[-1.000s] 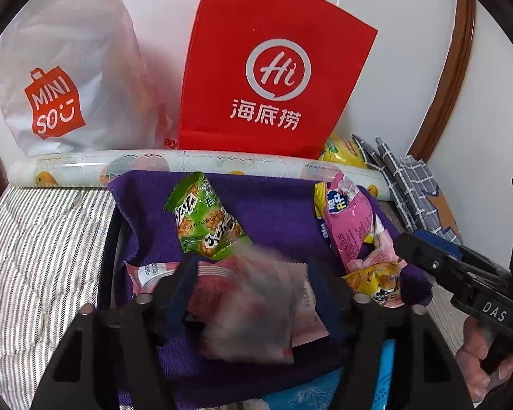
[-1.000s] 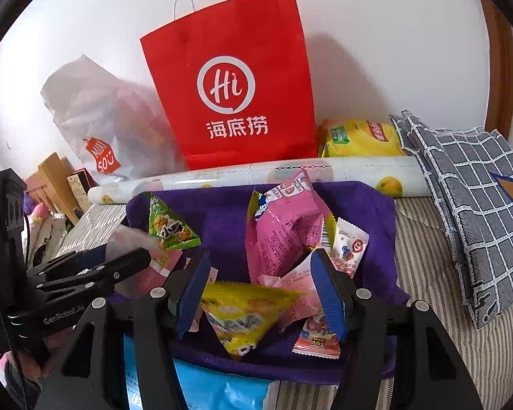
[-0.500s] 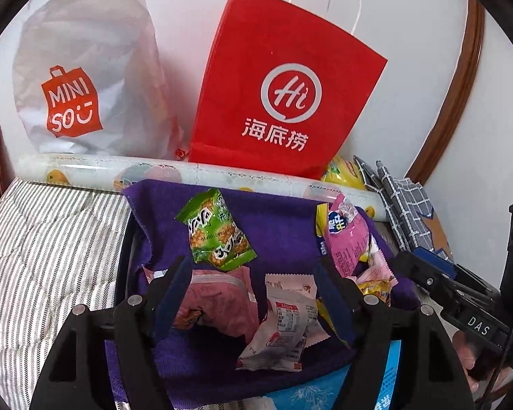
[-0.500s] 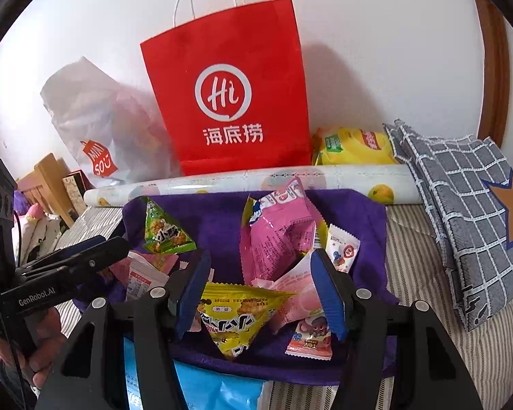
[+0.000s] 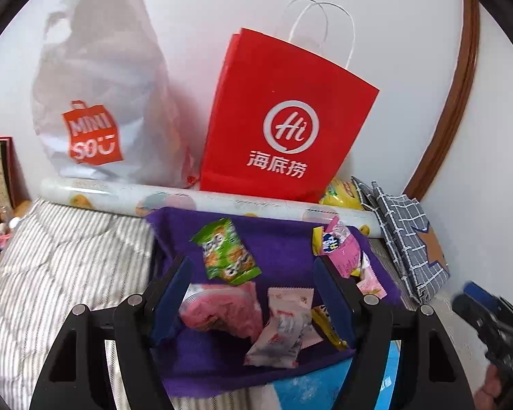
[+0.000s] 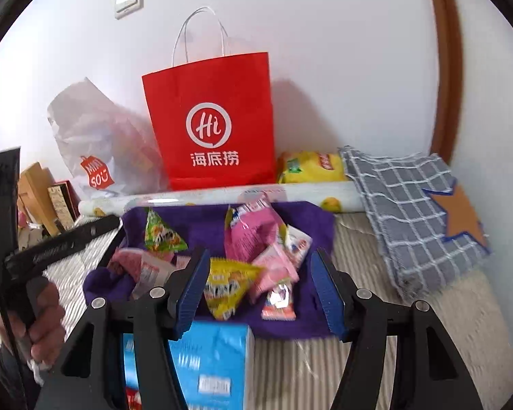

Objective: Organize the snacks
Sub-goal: 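Move both tools back toward the red bag and blue packet by the tissue box, then grasp the blue snack packet with the right tool while the left tool grasps the red chip bag, then lift and carry the red chip bag and blue packet over the purple towel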

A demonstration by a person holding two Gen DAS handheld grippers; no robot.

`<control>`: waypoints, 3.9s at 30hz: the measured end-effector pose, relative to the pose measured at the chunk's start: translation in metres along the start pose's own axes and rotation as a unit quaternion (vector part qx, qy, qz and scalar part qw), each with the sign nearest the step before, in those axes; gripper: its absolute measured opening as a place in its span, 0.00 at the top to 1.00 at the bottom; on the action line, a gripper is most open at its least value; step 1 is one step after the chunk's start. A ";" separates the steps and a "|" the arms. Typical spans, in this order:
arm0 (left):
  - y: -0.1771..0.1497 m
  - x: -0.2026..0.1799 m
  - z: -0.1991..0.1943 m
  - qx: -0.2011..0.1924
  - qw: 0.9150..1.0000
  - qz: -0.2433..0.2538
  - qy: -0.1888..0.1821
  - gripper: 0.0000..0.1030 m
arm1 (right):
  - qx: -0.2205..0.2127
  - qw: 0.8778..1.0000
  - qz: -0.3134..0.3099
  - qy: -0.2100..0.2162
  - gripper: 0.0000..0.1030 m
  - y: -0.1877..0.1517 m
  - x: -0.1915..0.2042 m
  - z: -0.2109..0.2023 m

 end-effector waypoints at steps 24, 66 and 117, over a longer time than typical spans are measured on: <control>-0.105 0.056 -0.118 0.065 0.998 -0.003 0.008 0.30 | 0.151 0.983 0.067 0.085 0.39 -0.194 0.063 -0.042; -0.195 -0.023 -0.049 0.169 0.983 0.072 -0.013 0.30 | 0.091 0.995 0.011 -0.029 0.59 -0.179 0.021 -0.056; -0.172 0.011 -0.073 0.099 0.993 0.014 0.056 0.57 | 0.088 0.996 0.018 -0.020 0.58 -0.157 -0.041 -0.002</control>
Point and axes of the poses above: each gripper's, at about its wrist camera, not at the fingertips, and z roughly the way its jaws point, x to its left, y to its top, the point moved 10 cm from there along z, roughly the way its jaws point, and after that the axes turned 7 degrees about -z, right-handed, at the moved point
